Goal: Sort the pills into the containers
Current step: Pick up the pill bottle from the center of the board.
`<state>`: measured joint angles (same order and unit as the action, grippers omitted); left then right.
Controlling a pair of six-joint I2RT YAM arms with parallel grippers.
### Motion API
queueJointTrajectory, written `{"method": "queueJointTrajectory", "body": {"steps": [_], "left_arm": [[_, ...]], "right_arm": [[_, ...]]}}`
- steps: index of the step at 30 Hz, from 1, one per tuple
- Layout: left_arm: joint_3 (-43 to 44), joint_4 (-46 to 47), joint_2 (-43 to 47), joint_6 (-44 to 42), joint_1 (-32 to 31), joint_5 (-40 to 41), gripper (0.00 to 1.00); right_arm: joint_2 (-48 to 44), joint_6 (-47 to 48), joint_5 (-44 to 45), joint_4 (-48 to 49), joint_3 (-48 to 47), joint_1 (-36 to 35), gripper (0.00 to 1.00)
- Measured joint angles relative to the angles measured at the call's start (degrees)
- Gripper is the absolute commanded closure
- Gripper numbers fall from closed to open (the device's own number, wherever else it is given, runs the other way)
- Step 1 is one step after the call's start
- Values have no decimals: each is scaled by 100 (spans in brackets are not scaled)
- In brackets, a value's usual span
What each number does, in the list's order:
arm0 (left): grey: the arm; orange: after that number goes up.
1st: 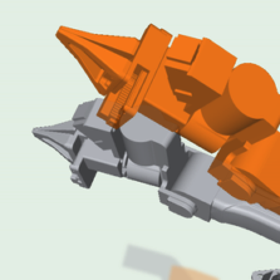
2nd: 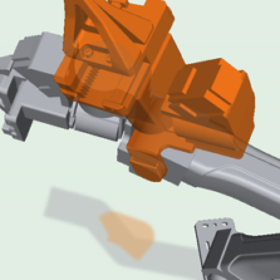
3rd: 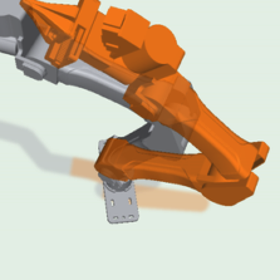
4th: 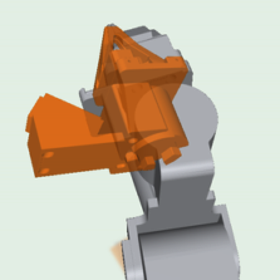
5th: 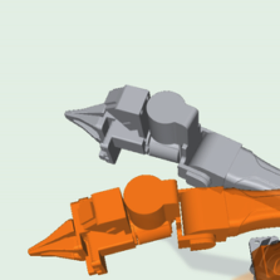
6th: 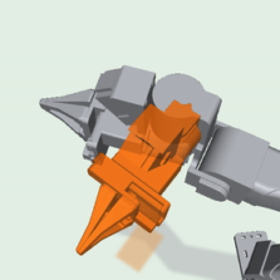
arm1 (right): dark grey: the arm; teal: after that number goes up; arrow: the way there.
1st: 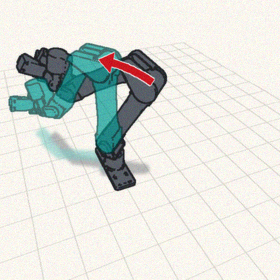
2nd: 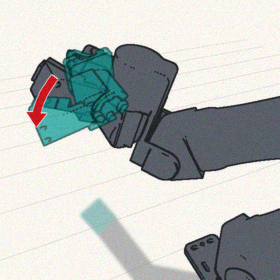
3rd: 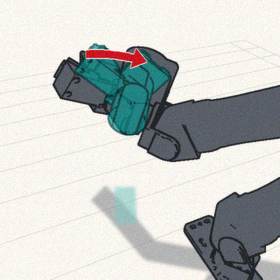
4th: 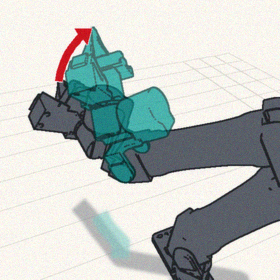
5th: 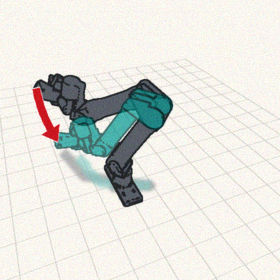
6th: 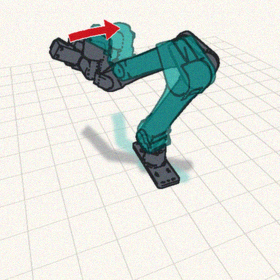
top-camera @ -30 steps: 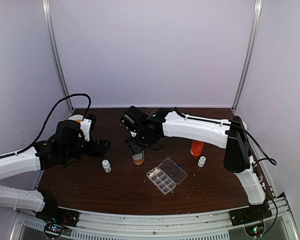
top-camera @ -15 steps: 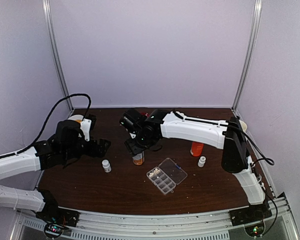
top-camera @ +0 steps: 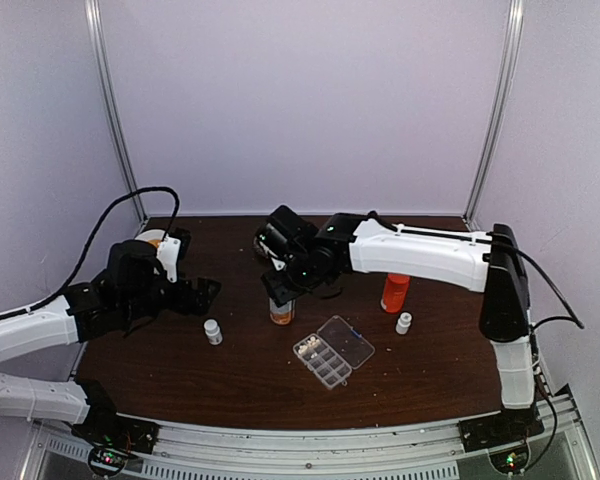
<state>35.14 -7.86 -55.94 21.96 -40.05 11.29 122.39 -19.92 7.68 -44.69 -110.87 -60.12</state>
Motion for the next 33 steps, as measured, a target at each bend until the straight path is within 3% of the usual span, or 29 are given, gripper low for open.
{"method": "queueJointTrajectory", "body": {"steps": [7,16,26,33], "left_arm": [[-391,466,334,-190,0,-498,3],[-765,1530,297,-293,0,-1467,2],[-1596,3971,-50,-660,-2,-2470,2],[-1665,4607,-72,-1290,-24,-2850,3]], "right_arm": [[-1113,-57,-181,503,546,42,52],[-1515,-310,-616,933,1156,52,52],[-2109,-452,-833,1099,1445,52,52],[-2256,-452,-1034,1198,1526,74,52]]}}
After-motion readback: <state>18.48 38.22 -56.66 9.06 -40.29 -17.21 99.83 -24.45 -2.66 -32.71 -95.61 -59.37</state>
